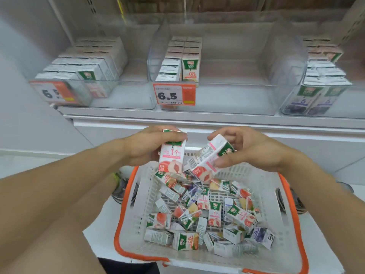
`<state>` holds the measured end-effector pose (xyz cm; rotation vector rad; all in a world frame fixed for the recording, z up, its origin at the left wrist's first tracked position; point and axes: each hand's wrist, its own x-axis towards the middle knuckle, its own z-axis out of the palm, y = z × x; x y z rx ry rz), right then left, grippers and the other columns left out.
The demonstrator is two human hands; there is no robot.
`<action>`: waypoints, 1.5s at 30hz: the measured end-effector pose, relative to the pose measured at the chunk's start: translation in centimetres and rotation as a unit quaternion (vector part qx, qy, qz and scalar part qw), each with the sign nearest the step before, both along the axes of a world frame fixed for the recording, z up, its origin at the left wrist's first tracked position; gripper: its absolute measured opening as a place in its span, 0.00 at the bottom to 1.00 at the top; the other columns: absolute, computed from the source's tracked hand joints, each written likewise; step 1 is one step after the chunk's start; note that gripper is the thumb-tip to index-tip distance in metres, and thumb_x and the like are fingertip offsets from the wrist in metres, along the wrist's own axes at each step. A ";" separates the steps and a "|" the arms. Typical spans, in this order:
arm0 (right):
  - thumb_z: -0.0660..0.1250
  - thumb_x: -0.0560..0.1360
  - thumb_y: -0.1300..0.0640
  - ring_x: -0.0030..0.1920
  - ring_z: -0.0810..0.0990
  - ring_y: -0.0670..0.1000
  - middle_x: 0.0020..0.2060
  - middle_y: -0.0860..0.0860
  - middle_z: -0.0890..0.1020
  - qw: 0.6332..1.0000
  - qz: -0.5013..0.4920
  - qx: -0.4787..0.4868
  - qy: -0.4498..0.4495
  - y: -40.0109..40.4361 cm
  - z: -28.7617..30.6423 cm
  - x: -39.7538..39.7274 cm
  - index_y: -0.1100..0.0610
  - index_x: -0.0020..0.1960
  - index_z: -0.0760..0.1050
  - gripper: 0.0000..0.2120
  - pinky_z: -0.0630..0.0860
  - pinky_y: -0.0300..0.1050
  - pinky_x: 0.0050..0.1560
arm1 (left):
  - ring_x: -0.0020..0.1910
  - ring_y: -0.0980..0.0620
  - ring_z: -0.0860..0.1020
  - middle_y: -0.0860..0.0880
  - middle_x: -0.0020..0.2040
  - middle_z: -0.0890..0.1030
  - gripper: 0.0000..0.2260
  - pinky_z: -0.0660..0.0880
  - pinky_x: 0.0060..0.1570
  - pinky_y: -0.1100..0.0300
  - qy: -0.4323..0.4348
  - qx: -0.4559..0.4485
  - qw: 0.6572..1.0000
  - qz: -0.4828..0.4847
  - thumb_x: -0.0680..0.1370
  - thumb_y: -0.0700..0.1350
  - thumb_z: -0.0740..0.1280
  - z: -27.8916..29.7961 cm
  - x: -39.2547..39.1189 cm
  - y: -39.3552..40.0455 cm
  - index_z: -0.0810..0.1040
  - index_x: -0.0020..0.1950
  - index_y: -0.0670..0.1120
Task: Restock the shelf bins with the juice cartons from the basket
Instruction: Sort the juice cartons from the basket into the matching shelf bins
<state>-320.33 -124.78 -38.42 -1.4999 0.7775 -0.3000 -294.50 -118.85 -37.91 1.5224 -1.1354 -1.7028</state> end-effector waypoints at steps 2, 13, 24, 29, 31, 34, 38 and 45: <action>0.79 0.62 0.66 0.48 0.85 0.57 0.48 0.60 0.86 0.999 -0.016 0.015 -0.040 0.0 0.7 1.5 0.65 0.57 0.76 0.25 0.81 0.51 0.52 | 0.43 0.48 0.76 0.45 0.43 0.77 0.17 0.77 0.45 0.54 0.027 0.007 0.999 0.015 0.73 0.52 0.73 0.7 1.4 0.4 0.76 0.56 0.45; 0.81 0.62 0.56 0.49 0.85 0.63 0.51 0.61 0.85 0.998 -0.066 0.011 -0.006 1.3 -0.4 8.6 0.59 0.53 0.84 0.20 0.82 0.51 0.50 | 0.58 0.43 0.81 0.44 0.56 0.85 0.25 0.74 0.61 0.46 0.010 0.105 0.994 0.033 0.82 0.62 0.52 -1.2 2.3 1.7 0.79 0.65 0.48; 0.79 0.65 0.59 0.47 0.86 0.59 0.47 0.58 0.87 0.998 -0.056 0.032 -0.027 -0.1 -0.2 10.2 0.62 0.55 0.83 0.19 0.83 0.49 0.49 | 0.52 0.45 0.84 0.42 0.51 0.86 0.12 0.79 0.56 0.47 0.010 0.024 0.998 0.065 0.69 0.51 0.75 0.0 3.3 2.3 0.85 0.50 0.48; 0.77 0.70 0.64 0.55 0.84 0.55 0.59 0.57 0.81 0.999 -0.008 0.035 -0.011 0.0 0.5 10.1 0.55 0.64 0.78 0.23 0.82 0.52 0.55 | 0.52 0.42 0.84 0.41 0.51 0.85 0.27 0.78 0.58 0.44 -0.036 -0.005 0.996 0.081 0.67 0.50 0.79 0.8 4.8 2.3 0.78 0.62 0.41; 0.80 0.68 0.61 0.56 0.84 0.49 0.61 0.49 0.80 0.999 0.047 -0.008 0.018 0.5 0.9 10.3 0.46 0.68 0.74 0.32 0.81 0.51 0.58 | 0.50 0.43 0.84 0.42 0.50 0.86 0.26 0.79 0.54 0.46 -0.052 -0.007 0.996 0.070 0.66 0.52 0.77 1.5 5.0 2.3 0.80 0.60 0.42; 0.81 0.67 0.63 0.55 0.84 0.54 0.60 0.49 0.82 0.998 0.064 0.004 -0.015 1.3 1.0 11.0 0.40 0.72 0.68 0.41 0.81 0.55 0.59 | 0.49 0.42 0.84 0.43 0.48 0.85 0.28 0.79 0.54 0.44 -0.070 -0.027 0.994 0.077 0.63 0.52 0.78 2.4 5.4 2.5 0.80 0.61 0.45; 0.82 0.64 0.62 0.52 0.85 0.53 0.58 0.50 0.82 0.997 0.001 -0.066 -0.047 2.0 1.3 12.6 0.42 0.66 0.74 0.36 0.81 0.58 0.56 | 0.48 0.39 0.84 0.42 0.50 0.85 0.31 0.78 0.53 0.40 -0.080 -0.089 0.983 0.141 0.59 0.47 0.85 3.8 6.3 2.7 0.81 0.59 0.45; 0.80 0.67 0.63 0.54 0.84 0.57 0.57 0.50 0.81 0.974 -0.015 -0.172 -0.146 1.1 4.9 17.6 0.45 0.63 0.77 0.29 0.84 0.58 0.48 | 0.53 0.50 0.84 0.50 0.52 0.86 0.28 0.82 0.44 0.57 -0.049 -0.263 0.951 0.153 0.62 0.44 0.82 6.6 10.3 3.7 0.82 0.61 0.48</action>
